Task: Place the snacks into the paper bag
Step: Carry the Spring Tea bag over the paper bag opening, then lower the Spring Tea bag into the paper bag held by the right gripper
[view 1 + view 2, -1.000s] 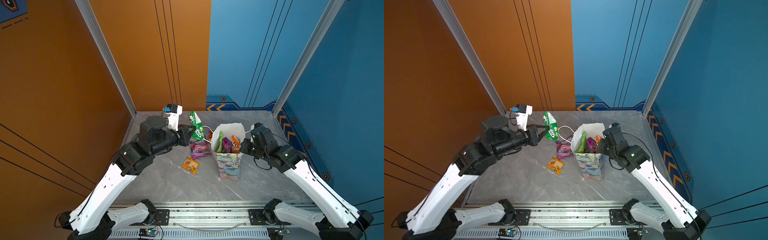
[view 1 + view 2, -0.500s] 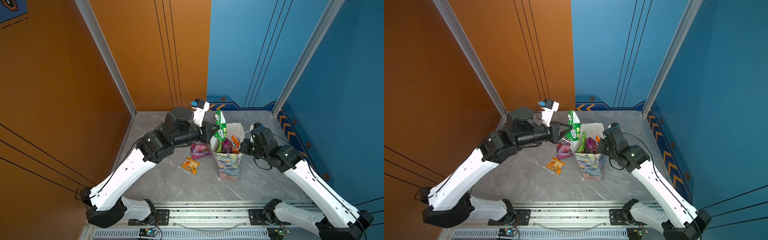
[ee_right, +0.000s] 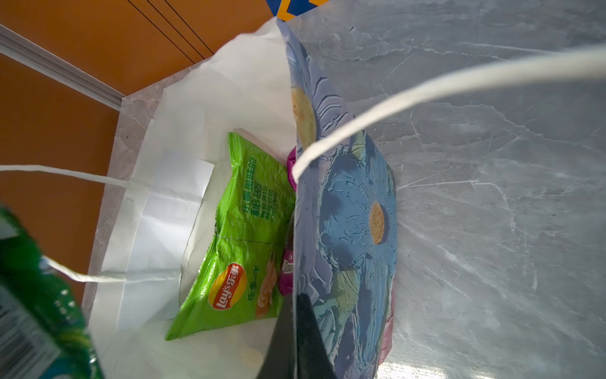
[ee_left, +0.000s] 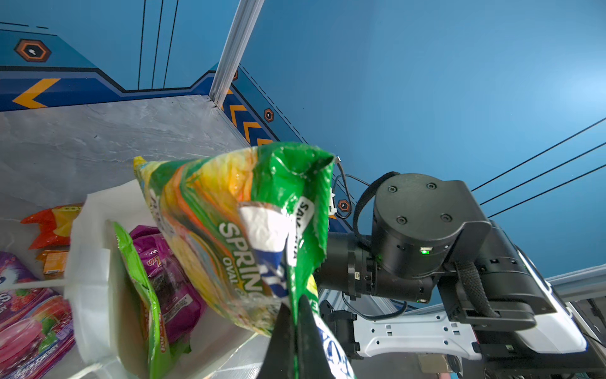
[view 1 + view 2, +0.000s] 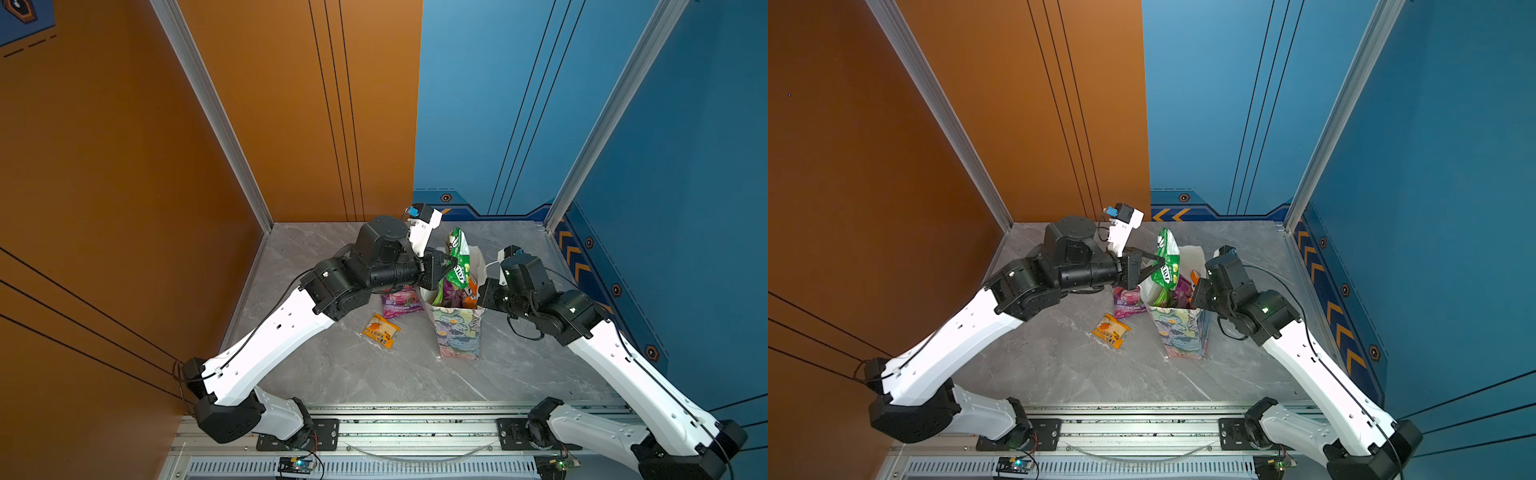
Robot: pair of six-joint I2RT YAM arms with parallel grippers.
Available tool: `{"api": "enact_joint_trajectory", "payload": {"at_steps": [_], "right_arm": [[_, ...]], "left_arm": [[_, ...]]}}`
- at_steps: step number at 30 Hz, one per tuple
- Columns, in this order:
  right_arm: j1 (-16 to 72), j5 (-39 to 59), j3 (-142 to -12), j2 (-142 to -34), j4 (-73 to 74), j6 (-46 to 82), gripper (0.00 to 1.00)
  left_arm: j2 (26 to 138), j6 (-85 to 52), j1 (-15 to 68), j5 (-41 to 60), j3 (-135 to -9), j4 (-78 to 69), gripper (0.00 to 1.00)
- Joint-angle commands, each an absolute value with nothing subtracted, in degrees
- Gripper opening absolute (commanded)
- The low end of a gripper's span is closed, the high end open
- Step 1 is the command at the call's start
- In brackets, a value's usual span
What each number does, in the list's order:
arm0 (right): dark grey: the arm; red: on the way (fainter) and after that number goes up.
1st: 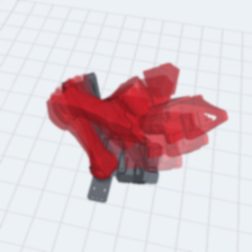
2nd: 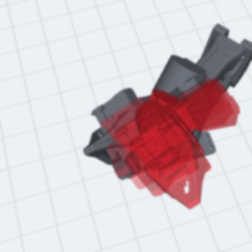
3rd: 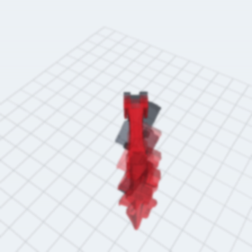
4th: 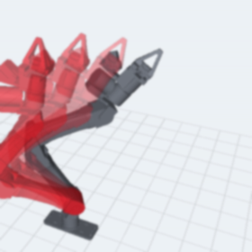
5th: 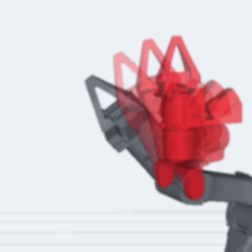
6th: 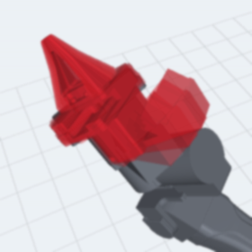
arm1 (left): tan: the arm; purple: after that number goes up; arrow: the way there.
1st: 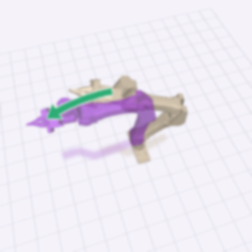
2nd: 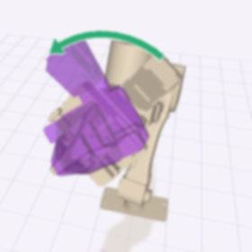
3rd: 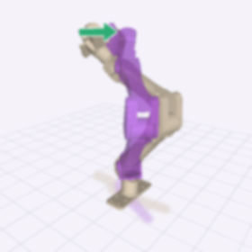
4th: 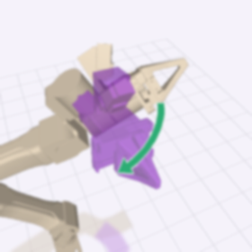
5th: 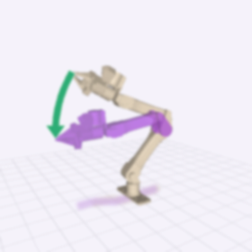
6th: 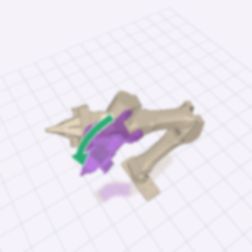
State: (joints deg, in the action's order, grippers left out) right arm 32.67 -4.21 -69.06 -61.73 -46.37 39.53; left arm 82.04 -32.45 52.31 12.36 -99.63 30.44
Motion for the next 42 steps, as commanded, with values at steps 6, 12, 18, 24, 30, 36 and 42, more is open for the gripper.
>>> {"api": "enact_joint_trajectory", "payload": {"at_steps": [6,12,18,24,30,36,42], "right_arm": [[32.2,2.4,-71.2,-61.4,-43.5,35.0,0.00],[30.4,4.1,-70.8,-59.3,-42.8,34.5,0.00],[29.0,6.5,-68.2,-58.7,-41.1,35.7,0.00],[28.7,6.0,-67.0,-57.5,-40.6,36.2,0.00],[28.2,6.0,-66.9,-57.3,-41.2,36.3,0.00],[27.9,5.7,-67.0,-57.0,-41.8,36.4,0.00],[27.8,6.1,-67.3,-57.7,-41.8,36.8,0.00]], "left_arm": [[83.9,-32.5,53.0,16.2,-100.6,26.5,0.00],[85.1,-33.4,51.9,17.7,-99.3,24.9,0.00],[88.1,-36.2,50.7,21.5,-99.6,23.2,0.00],[90.1,-37.1,50.6,22.7,-99.5,23.0,0.00],[91.6,-37.7,49.7,22.7,-97.8,23.2,0.00],[92.1,-40.5,48.3,24.7,-94.9,23.2,0.00],[92.9,-40.7,47.8,26.0,-94.4,25.2,0.00]]}}
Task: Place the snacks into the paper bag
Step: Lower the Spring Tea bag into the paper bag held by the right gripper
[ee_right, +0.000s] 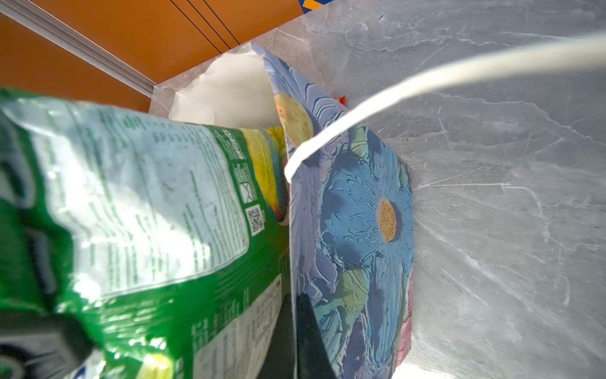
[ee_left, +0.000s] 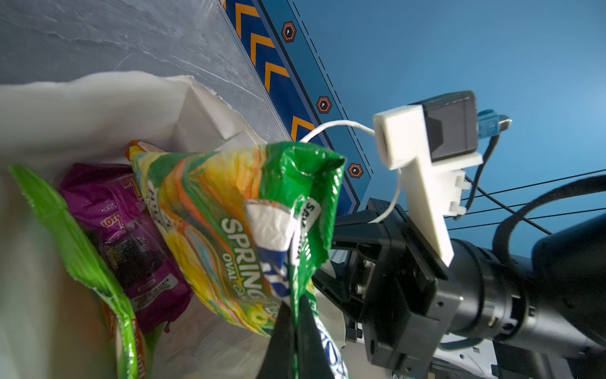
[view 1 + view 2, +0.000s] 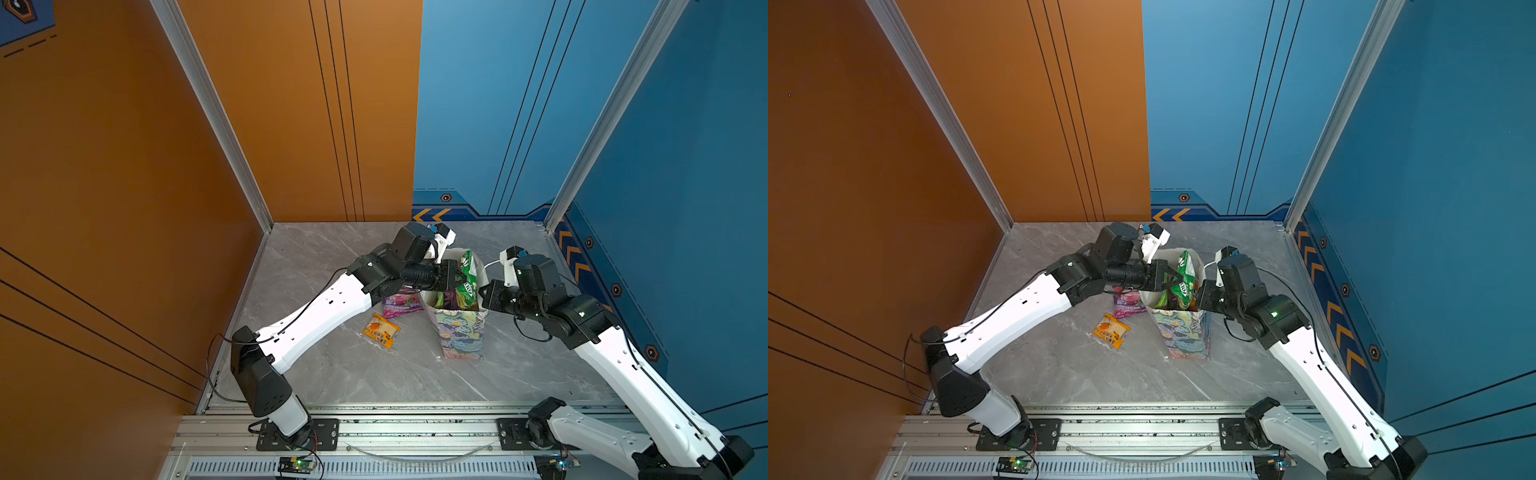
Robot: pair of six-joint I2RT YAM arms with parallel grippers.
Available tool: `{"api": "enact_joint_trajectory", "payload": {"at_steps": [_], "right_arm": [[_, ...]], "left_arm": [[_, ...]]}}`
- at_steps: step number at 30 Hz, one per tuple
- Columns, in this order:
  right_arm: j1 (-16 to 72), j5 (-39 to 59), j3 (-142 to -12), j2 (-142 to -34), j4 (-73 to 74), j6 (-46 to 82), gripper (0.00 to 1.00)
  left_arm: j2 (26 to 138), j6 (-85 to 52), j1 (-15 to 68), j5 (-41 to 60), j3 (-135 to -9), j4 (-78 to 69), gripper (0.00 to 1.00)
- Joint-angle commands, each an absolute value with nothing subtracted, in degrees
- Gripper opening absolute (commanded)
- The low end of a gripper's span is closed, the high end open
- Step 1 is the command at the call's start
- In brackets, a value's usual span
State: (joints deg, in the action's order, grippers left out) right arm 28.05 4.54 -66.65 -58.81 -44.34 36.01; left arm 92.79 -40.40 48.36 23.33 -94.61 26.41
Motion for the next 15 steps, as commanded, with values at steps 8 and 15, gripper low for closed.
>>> {"api": "enact_joint_trajectory", "payload": {"at_steps": [8,15], "right_arm": [[27.8,6.0,-68.0,-57.8,-41.9,36.8,0.00],[27.8,5.5,-68.4,-57.8,-42.3,36.8,0.00]], "left_arm": [[97.0,-39.9,47.5,28.0,-96.9,30.3,0.00],[102.2,-37.0,47.7,26.9,-102.1,37.3,0.00]]}}
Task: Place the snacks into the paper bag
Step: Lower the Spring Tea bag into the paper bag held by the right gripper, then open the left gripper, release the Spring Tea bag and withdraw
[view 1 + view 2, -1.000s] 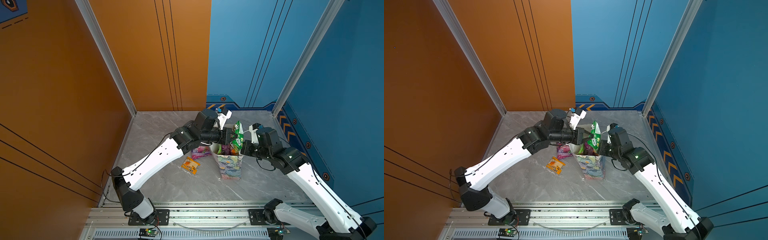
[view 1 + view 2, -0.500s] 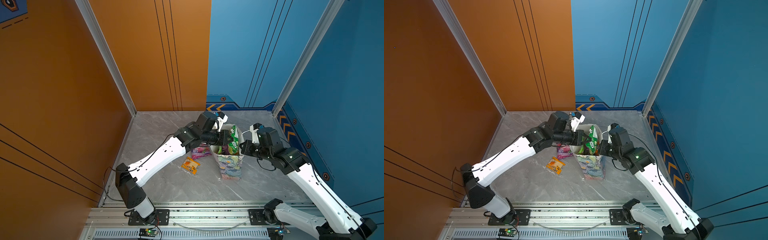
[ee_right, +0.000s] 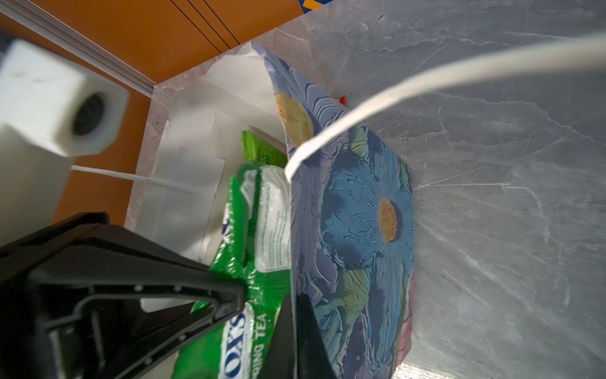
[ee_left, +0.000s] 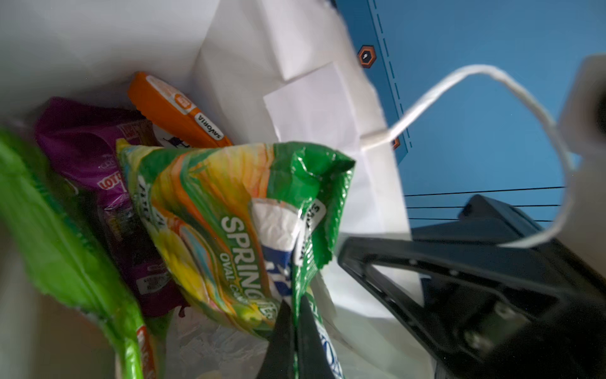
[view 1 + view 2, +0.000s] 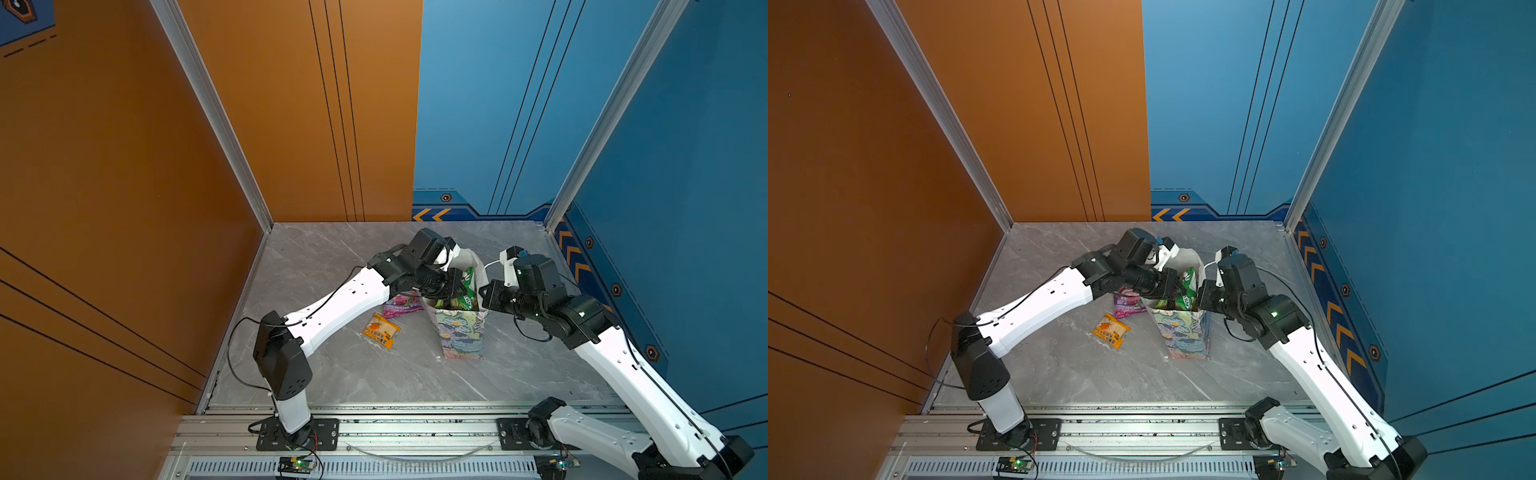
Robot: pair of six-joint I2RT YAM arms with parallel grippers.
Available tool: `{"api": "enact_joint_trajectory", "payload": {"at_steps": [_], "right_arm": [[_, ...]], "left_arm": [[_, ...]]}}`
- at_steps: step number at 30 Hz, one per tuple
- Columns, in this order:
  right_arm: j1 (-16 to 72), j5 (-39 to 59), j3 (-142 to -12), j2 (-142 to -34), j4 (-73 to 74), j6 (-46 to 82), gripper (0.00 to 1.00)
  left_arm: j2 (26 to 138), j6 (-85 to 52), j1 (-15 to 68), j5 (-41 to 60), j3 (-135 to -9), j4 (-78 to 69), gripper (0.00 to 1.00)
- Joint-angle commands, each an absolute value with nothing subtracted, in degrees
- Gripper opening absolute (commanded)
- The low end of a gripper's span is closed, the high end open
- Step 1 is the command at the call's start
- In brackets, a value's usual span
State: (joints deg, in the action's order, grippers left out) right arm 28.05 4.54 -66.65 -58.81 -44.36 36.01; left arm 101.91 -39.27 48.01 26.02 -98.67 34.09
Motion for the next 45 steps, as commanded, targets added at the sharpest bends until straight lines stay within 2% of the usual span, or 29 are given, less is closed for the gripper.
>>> {"api": "enact_joint_trajectory", "payload": {"at_steps": [1,9,16,21,34,38,45], "right_arm": [[27.8,5.1,-68.5,-57.8,-42.5,36.8,0.00],[27.7,2.6,-68.6,-57.6,-43.9,36.8,0.00],[27.7,2.0,-68.4,-57.3,-44.0,37.0,0.00],[27.7,1.4,-68.4,-57.0,-44.3,37.1,0.00],[27.6,-0.1,-68.4,-57.0,-45.2,37.1,0.00],[27.4,-0.6,-68.5,-56.8,-45.7,37.0,0.00],[26.8,-1.9,-68.8,-56.2,-46.9,36.5,0.00]], "left_arm": [[102.8,-36.7,47.6,26.3,-102.7,38.1,0.00],[105.5,-35.0,47.4,21.3,-106.5,43.7,0.02],[106.7,-33.5,48.7,18.1,-110.1,46.9,0.27],[104.3,-32.5,49.1,14.6,-110.2,47.1,0.36],[93.2,-26.1,51.9,0.4,-107.2,48.5,0.67],[89.2,-24.6,52.4,-1.6,-105.2,48.0,0.72],[78.7,-22.3,52.3,-4.5,-97.5,43.6,0.74]]}}
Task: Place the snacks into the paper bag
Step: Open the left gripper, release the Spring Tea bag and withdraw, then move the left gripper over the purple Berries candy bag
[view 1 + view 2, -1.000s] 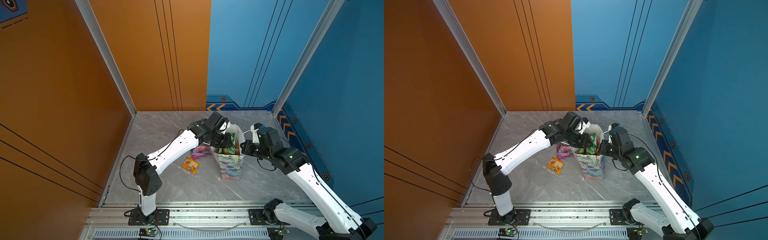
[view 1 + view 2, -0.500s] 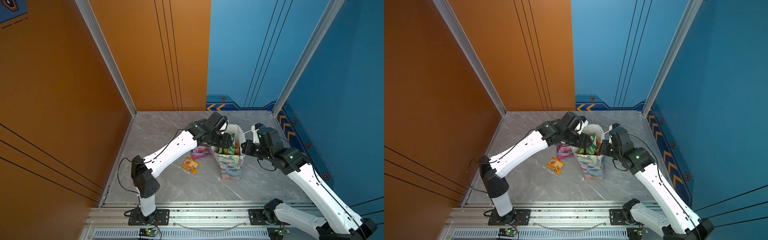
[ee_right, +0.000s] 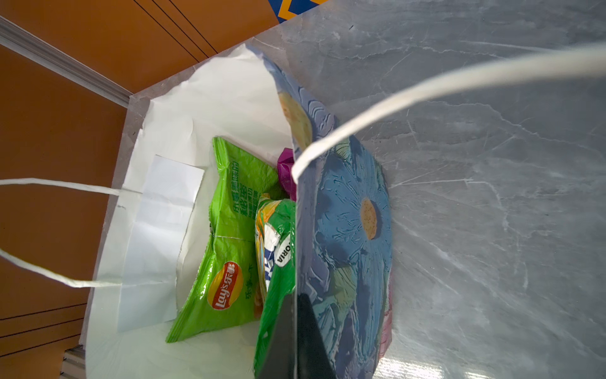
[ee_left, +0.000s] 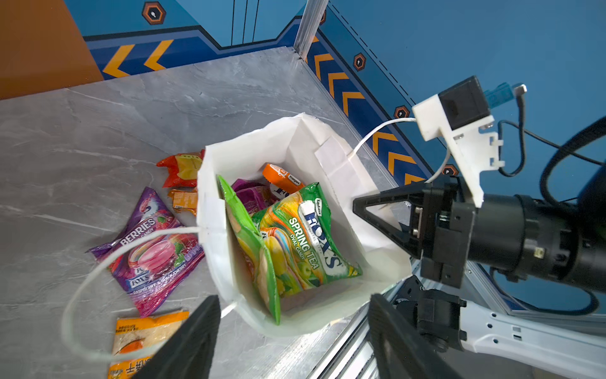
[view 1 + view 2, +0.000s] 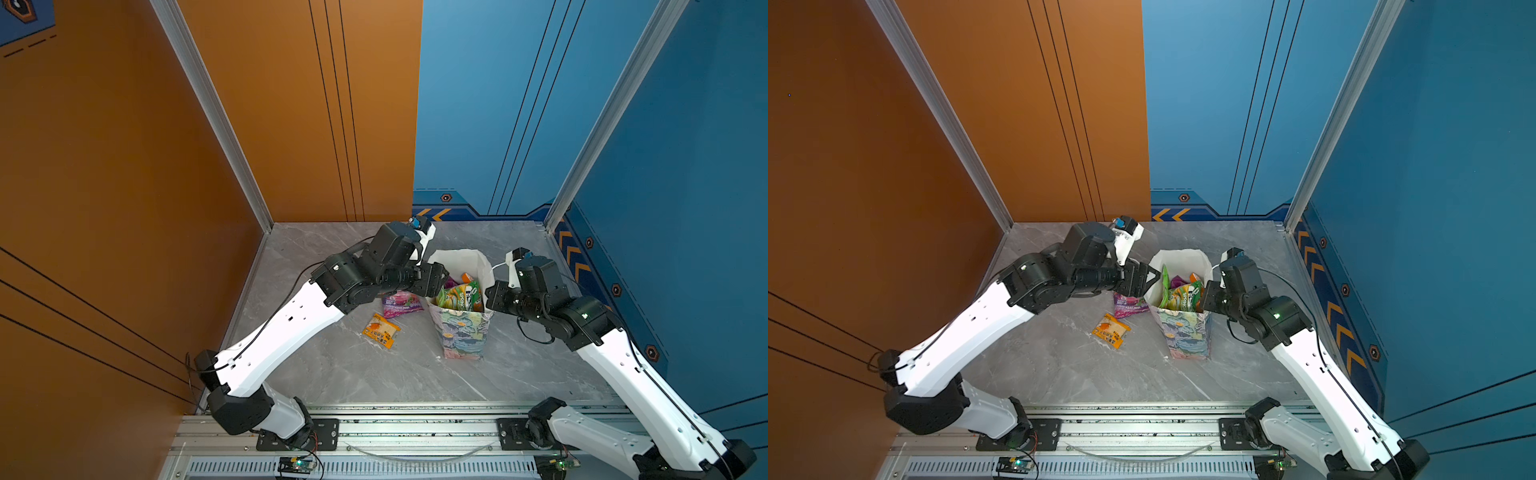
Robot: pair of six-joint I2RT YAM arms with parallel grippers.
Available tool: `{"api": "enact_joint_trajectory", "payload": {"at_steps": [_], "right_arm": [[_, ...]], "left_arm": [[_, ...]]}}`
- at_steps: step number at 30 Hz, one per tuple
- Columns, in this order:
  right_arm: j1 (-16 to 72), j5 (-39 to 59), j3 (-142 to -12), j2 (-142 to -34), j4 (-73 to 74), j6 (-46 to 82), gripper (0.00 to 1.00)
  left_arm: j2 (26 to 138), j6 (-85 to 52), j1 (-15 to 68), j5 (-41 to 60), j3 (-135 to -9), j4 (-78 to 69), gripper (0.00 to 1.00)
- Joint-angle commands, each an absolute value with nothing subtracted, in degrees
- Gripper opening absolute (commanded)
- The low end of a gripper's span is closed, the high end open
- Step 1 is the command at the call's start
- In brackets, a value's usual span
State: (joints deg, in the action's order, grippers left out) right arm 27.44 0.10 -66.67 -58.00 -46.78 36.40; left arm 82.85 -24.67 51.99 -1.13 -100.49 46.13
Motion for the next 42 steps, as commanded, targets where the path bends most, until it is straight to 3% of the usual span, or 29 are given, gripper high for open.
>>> {"api": "enact_joint_trajectory", "payload": {"at_steps": [1,7,12,21,28,34,42], "right_arm": [[26.7,-1.9,-68.8,-56.2,-47.1,36.4,0.00],[25.5,-2.4,-69.3,-55.4,-48.2,35.8,0.00],[24.6,-2.4,-69.1,-54.8,-48.8,35.6,0.00],[23.6,-2.0,-69.1,-53.9,-49.5,35.5,0.00],[22.6,-1.2,-68.5,-53.3,-49.7,35.0,0.00],[20.8,-1.0,-68.8,-53.2,-50.4,34.0,0.00],[17.7,-0.1,-67.7,-51.9,-51.6,32.7,0.00]], "left_arm": [[77.3,-22.2,52.1,-4.9,-96.2,42.7,0.74],[67.9,-23.6,47.9,-7.9,-87.7,39.2,0.74],[64.1,-27.7,37.6,-1.8,-82.1,38.7,0.75],[71.0,-34.1,24.6,6.4,-75.8,39.5,0.82],[76.9,-35.1,22.5,8.4,-71.1,37.1,0.94],[83.2,-37.5,22.7,13.5,-66.8,30.3,0.95],[93.8,-38.1,25.0,13.0,-67.6,26.8,0.95]]}}
